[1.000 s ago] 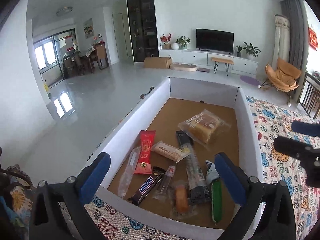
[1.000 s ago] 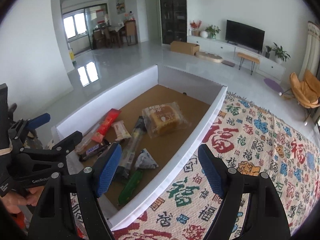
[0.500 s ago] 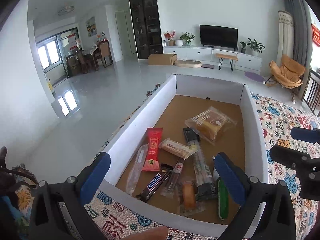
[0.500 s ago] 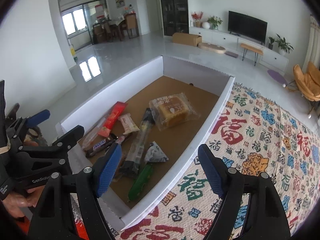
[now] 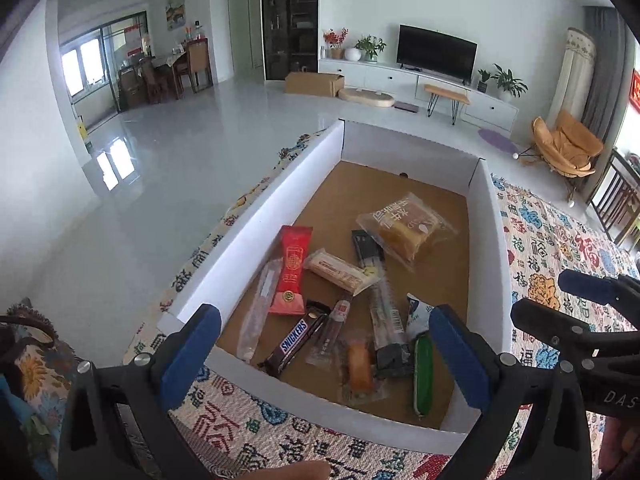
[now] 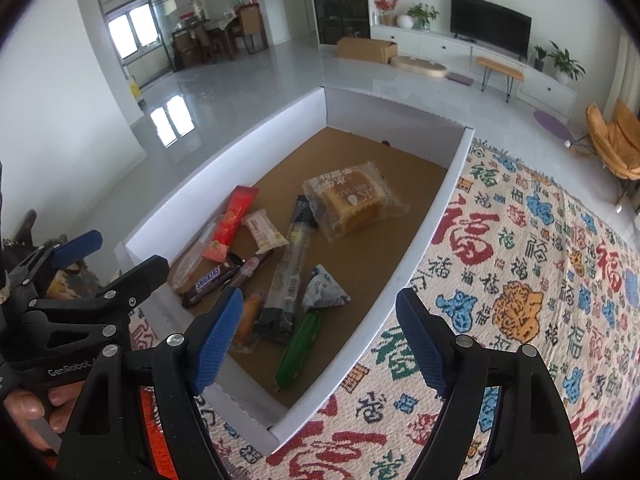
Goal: Organize snacks
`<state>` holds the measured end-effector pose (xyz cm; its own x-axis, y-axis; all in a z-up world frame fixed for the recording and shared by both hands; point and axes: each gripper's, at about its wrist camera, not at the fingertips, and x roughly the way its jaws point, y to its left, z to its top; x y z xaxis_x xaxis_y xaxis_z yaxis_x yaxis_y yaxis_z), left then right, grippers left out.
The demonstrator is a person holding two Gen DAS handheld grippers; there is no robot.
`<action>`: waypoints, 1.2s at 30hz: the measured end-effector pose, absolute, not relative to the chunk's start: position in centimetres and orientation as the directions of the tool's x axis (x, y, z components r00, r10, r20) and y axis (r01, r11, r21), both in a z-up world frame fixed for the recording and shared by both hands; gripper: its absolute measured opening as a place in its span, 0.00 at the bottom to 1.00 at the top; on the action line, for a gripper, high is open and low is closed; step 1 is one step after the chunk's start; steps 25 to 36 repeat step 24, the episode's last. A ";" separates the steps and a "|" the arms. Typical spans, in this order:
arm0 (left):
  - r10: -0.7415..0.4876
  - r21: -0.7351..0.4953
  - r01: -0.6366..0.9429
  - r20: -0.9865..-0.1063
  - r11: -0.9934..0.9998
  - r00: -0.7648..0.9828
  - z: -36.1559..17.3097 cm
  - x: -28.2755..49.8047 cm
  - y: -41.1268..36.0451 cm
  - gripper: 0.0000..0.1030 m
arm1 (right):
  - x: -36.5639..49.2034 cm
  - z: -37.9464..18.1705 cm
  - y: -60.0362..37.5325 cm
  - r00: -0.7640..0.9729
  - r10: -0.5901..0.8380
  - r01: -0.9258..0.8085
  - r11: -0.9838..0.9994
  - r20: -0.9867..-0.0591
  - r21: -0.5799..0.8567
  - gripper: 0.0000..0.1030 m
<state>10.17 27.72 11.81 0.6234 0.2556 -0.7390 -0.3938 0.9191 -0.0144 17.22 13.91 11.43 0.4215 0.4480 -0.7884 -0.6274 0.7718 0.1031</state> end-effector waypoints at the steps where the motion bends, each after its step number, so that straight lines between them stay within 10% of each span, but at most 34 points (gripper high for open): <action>1: 0.258 -0.013 -0.394 -0.737 0.919 0.625 11.9 10.1 27.7 1.00 | 17.1 11.5 14.1 0.426 0.444 -0.629 0.772 -0.788 0.095 0.79; 36: 0.249 -0.059 -0.423 -0.732 0.904 0.635 11.3 9.7 29.4 1.00 | 16.9 11.2 15.2 0.439 0.413 -0.638 0.769 -0.798 0.047 0.79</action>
